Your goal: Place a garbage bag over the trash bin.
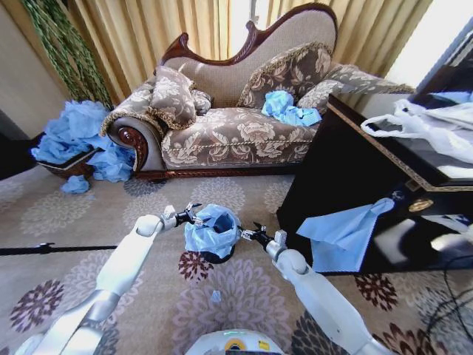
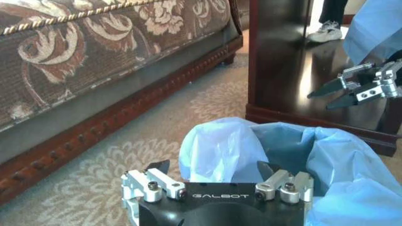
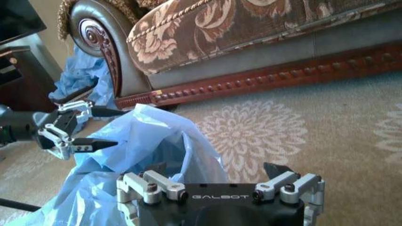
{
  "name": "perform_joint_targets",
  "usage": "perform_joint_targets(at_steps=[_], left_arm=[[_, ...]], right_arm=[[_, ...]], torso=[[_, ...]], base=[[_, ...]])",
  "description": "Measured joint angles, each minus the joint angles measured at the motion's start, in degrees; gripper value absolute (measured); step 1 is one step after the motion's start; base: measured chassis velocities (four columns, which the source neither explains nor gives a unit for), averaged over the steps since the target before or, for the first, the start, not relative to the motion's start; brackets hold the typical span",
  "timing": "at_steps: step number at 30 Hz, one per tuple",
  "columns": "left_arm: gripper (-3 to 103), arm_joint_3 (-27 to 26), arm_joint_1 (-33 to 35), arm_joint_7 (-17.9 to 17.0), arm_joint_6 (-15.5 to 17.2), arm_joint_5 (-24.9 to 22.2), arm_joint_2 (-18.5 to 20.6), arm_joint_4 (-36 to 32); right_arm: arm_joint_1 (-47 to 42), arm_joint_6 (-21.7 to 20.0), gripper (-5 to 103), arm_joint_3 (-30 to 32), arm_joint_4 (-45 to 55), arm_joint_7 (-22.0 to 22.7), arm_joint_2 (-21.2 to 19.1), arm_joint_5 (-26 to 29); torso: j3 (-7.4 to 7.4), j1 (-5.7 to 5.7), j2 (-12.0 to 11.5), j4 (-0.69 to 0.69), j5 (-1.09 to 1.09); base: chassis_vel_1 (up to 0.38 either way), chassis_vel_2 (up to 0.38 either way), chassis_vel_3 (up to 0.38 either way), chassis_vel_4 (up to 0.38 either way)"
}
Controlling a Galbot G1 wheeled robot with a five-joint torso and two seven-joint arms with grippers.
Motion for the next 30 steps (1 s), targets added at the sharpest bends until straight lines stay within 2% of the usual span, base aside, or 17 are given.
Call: perform_joint_targets(at_steps=[1,4,6,7,9,12,13,16,19,20,21,26,30], left_arm=[[91,0.02,-0.1,0.05,-0.04,0.07,-0.16,0.17],[87,0.06,-0.32,0.09,-0.14,0.23,-0.6,0.6],[79,0.08,-0.44,0.09,-0.15,0.27,-0.89,0.85],[79,0.08,-0.44,0.09,-0.15,0.27,-0.89,0.85],[68,0.14,-0.6,0.1,-0.14,0.29,-1.37,1.36],[63,0.17,-0.65,0.25,-0.14,0.38,-1.75,1.69],[52,0.18,-0.66,0.38,-0.14,0.52,-1.94,1.85],[46,0.18,-0.73,0.55,-0.13,0.94,-2.29,2.11],[30,0.17,-0.92,0.58,-0.13,1.17,-2.8,2.52],[30,0.17,-0.92,0.58,-0.13,1.17,-2.8,2.52],[24,0.16,-0.95,0.49,-0.13,1.17,-2.89,2.57],[3,0.0,-1.3,-2.52,0.41,-0.78,-3.21,2.68],[1,-0.21,-1.48,-3.97,1.21,-2.88,-3.26,2.82]], right_arm=[[0.02,0.01,100,0.0,-0.04,0.0,0.01,0.01],[-0.01,0.02,100,0.01,-0.06,0.08,0.01,0.03],[-0.1,0.02,100,0.01,-0.07,0.15,-0.04,0.06],[-0.1,0.02,100,0.01,-0.07,0.15,-0.04,0.06],[-0.19,0.03,100,0.01,-0.07,0.21,-0.13,0.1],[-0.2,0.03,100,0.02,-0.07,0.25,-0.2,0.2],[-0.2,0.03,100,0.09,-0.06,0.27,-0.22,0.22],[-0.31,0.03,100,0.28,0.01,0.31,-0.32,0.28],[-0.88,0.03,100,0.54,0.26,0.32,-0.68,0.31],[-0.88,0.03,100,0.54,0.26,0.32,-0.68,0.31],[-1.07,0.03,100,0.63,0.34,0.32,-0.77,0.3],[-1.74,0.03,100,0.66,0.72,0.31,-0.85,0.0],[-1.77,0.06,100,0.31,0.75,0.31,-0.66,-0.38]], torso=[[0.0,0.0,0.0,0.0,0.0],[0.0,0.0,0.0,0.0,0.0],[0.0,0.0,0.0,0.0,0.0],[0.0,0.0,0.0,0.0,0.0],[0.0,0.0,0.0,0.0,0.0],[0.0,0.0,0.0,0.0,0.0],[0.0,0.0,0.0,0.0,0.0],[0.0,0.0,0.0,0.0,0.0],[0.0,0.0,0.0,0.0,0.0],[0.0,0.0,0.0,0.0,0.0],[0.0,0.0,0.0,0.0,0.0],[0.0,0.0,0.0,0.0,0.0],[0.0,0.0,0.0,0.0,0.01]], base=[[0.0,0.0,0.0,0.0],[0.0,0.0,0.0,0.0],[0.0,0.0,0.0,0.0],[0.0,0.0,0.0,0.0],[0.0,0.0,0.0,0.0],[0.0,0.0,0.0,0.0],[0.0,0.0,0.0,0.0],[0.0,0.0,0.0,0.0],[0.0,0.0,0.0,0.0],[0.0,0.0,0.0,0.0],[0.0,0.0,0.0,0.0],[0.0,0.0,0.0,0.0],[0.0,0.0,0.0,0.0]])
